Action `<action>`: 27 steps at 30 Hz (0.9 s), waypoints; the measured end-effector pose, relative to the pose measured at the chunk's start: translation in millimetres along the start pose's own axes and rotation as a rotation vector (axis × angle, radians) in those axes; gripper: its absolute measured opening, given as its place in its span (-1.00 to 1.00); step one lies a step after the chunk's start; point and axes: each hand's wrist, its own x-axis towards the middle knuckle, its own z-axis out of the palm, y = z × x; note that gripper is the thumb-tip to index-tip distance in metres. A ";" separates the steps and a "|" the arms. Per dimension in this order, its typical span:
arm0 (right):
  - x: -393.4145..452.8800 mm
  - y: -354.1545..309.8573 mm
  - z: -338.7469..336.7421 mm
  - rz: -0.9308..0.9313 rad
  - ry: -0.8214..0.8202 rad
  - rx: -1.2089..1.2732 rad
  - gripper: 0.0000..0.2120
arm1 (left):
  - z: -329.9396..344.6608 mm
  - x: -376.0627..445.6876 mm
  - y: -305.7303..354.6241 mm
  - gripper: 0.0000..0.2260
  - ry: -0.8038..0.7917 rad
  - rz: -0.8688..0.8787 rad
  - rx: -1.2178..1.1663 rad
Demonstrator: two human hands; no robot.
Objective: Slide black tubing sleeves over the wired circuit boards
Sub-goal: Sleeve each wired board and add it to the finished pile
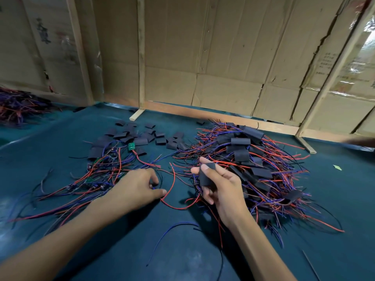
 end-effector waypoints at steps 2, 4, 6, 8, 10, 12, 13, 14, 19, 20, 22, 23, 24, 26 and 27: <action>-3.0 -1.4 -2.9 -0.023 -0.006 -0.021 -0.82 | -0.3 3.4 -3.5 -0.82 0.004 -0.020 -0.032; -4.6 -4.2 -3.8 -0.041 0.012 -0.019 -0.82 | -6.8 6.4 -6.7 -0.87 -0.025 -0.048 -0.097; -4.2 -5.7 -3.9 -0.056 0.039 0.013 -0.81 | -13.4 8.3 -8.7 -0.89 -0.042 -0.059 -0.257; -2.5 -5.7 -2.8 -0.061 0.059 0.044 -0.76 | -20.6 7.9 -6.9 -0.88 -0.021 -0.042 -0.529; -2.1 -5.6 -0.9 -0.037 0.057 0.089 -0.65 | -30.8 5.7 0.5 -0.89 0.017 0.003 -0.796; -2.5 -5.1 0.0 0.004 0.029 0.167 -0.56 | -40.3 5.8 9.5 -0.85 0.014 0.064 -1.044; -2.7 -5.1 0.4 0.014 0.009 0.202 -0.53 | -44.8 6.2 14.2 -0.80 -0.012 0.096 -1.143; -2.8 -5.3 0.4 0.016 -0.008 0.223 -0.52 | -47.9 7.9 18.1 -0.78 -0.043 0.124 -1.218; -3.4 -4.9 1.0 0.016 -0.024 0.198 -0.55 | -48.6 29.0 23.4 -0.80 -0.006 0.089 -1.079; -3.1 -4.5 1.0 0.019 -0.019 0.196 -0.56 | -48.7 36.5 18.6 -0.76 0.045 0.060 -0.993; -2.5 -3.7 1.0 0.021 -0.012 0.194 -0.56 | -53.7 47.8 2.4 -0.65 0.185 0.019 -0.731; -1.9 -3.2 1.2 0.017 -0.010 0.188 -0.56 | -57.9 51.0 -8.0 -0.60 0.233 0.004 -0.489; -1.5 -2.6 1.4 0.014 -0.006 0.175 -0.55 | -61.3 52.9 -18.5 -0.55 0.218 -0.025 -0.210; -0.9 -1.1 2.2 0.014 -0.002 0.141 -0.55 | -64.3 49.8 -33.4 -0.56 0.053 -0.152 0.255; -0.7 -0.8 2.6 0.016 -0.002 0.127 -0.54 | -63.6 46.0 -36.5 -0.64 -0.037 -0.218 0.386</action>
